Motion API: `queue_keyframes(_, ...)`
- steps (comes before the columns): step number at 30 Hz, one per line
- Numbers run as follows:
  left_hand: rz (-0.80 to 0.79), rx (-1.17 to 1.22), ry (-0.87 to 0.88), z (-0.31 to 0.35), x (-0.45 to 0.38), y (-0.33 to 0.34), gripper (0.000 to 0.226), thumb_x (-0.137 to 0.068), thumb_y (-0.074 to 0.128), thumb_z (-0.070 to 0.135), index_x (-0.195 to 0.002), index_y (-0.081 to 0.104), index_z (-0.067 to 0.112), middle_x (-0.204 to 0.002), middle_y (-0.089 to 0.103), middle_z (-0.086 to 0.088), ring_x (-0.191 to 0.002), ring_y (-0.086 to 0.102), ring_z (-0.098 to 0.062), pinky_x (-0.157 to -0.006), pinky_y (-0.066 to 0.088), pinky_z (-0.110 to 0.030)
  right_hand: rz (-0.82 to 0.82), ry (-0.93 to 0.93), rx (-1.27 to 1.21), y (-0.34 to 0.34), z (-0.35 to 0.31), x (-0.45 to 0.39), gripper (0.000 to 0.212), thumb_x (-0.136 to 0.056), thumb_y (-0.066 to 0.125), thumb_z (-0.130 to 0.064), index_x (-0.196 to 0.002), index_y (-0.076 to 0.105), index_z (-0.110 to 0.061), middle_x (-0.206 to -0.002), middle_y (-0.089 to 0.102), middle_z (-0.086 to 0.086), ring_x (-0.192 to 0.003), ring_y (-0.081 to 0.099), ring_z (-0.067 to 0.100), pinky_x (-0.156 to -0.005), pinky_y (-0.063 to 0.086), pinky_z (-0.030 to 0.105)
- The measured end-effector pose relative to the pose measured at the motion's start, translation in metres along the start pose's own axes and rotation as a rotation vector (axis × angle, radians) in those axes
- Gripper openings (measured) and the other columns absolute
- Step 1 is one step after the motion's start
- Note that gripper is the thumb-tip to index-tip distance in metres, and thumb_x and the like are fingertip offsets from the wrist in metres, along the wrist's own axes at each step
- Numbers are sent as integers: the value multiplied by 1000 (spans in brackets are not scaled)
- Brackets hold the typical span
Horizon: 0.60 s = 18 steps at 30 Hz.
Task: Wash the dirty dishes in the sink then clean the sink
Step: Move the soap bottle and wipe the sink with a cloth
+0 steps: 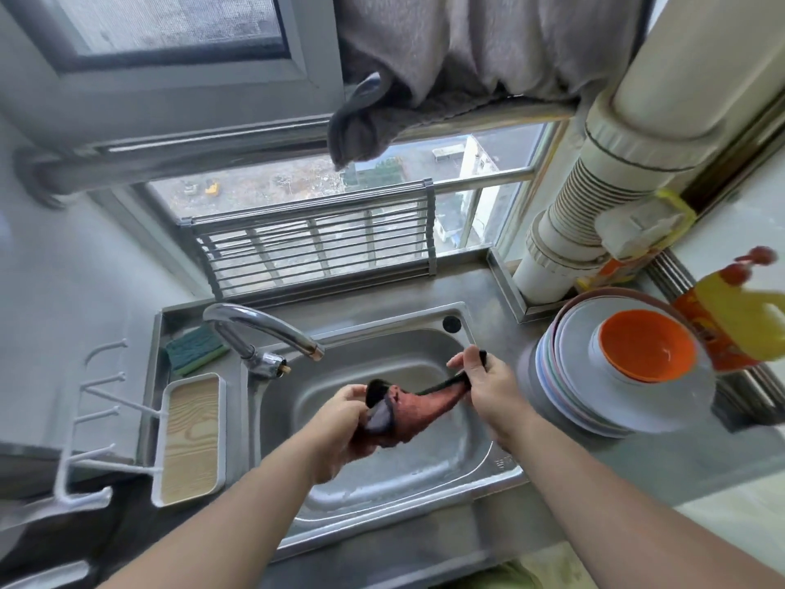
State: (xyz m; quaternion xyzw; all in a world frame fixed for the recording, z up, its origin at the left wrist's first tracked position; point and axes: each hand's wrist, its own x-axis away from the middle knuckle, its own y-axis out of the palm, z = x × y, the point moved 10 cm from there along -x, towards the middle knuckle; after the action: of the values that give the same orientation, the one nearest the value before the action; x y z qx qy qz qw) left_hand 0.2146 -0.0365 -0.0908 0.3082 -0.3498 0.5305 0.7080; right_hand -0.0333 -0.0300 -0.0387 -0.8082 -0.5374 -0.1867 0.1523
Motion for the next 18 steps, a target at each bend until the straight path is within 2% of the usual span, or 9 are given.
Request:
queue_keyframes(2, 21, -275, -53, -6, 6, -14, 56, -93, 46, 3, -138, 56, 35, -98, 76, -10, -61, 71, -20, -54, 55, -29, -64, -134, 35, 10, -34, 6, 47, -98, 50, -56, -88, 72, -15, -67, 62, -14, -65, 56, 2, -65, 47, 14)
queue_keyframes(5, -100, -602, 72, 11, 18, -5, 90, -70, 64, 11, -151, 44, 46, -129, 64, -3, -88, 70, -11, -62, 57, -27, -230, -144, 102, 44, -58, 13, 40, -105, 56, -43, -80, 75, -20, -67, 59, -4, -62, 54, 9, -59, 48, 20)
queue_keyframes(7, -271, -575, 218, 31, 31, 25, 100, -54, 73, 13, -140, 50, 59, -116, 73, 7, -85, 68, -3, -65, 55, -23, -337, -135, 185, 70, -66, 21, 39, -107, 55, -44, -81, 76, -23, -68, 59, -4, -62, 55, 9, -60, 48, 22)
queue_keyframes(8, -322, -527, 277, 43, 37, 37, 94, -53, 73, 14, -133, 55, 61, -106, 76, 8, -84, 69, -4, -68, 56, -24, -382, -157, 228, 80, -70, 25, 39, -107, 54, -43, -82, 75, -23, -70, 61, -6, -64, 56, 7, -62, 48, 22)
queue_keyframes(10, -337, -461, 378, 65, 45, 52, 73, -61, 80, 16, -127, 64, 43, -101, 78, 1, -86, 71, -9, -71, 56, -27, -448, -191, 254, 89, -81, 32, 40, -108, 52, -41, -81, 73, -21, -71, 66, -7, -67, 60, 6, -63, 50, 21)
queue_keyframes(12, -333, -466, 470, 84, 51, 58, 42, -75, 85, 18, -113, 73, 31, -100, 80, -1, -89, 75, -12, -74, 57, -25, -437, -175, 211, 85, -97, 38, 41, -103, 54, -47, -79, 71, -18, -68, 65, -3, -63, 60, 8, -58, 50, 22)
queue_keyframes(14, -335, -543, 536, 95, 56, 57, 26, -82, 86, 23, -106, 77, 27, -103, 81, -3, -100, 77, -23, -87, 61, -36, -405, -98, 124, 69, -106, 42, 43, -92, 56, -56, -77, 70, -18, -67, 60, 2, -57, 56, 13, -52, 47, 26)
queue_keyframes(16, -235, -803, 633, 105, 60, 49, 20, -83, 85, 35, -102, 79, 31, -96, 80, 3, -99, 75, -22, -92, 60, -44, -445, 4, -50, 45, -113, 48, 44, -87, 60, -61, -77, 73, -21, -70, 59, 8, -57, 59, 18, -55, 50, 29)
queue_keyframes(18, -168, -854, 699, 116, 63, 44, 11, -89, 81, 27, -100, 78, 29, -88, 76, 9, -85, 72, -13, -88, 61, -42, -528, 53, -361, 20, -127, 51, 54, -82, 67, -72, -91, 77, -20, -84, 67, 16, -78, 70, 29, -73, 62, 44)
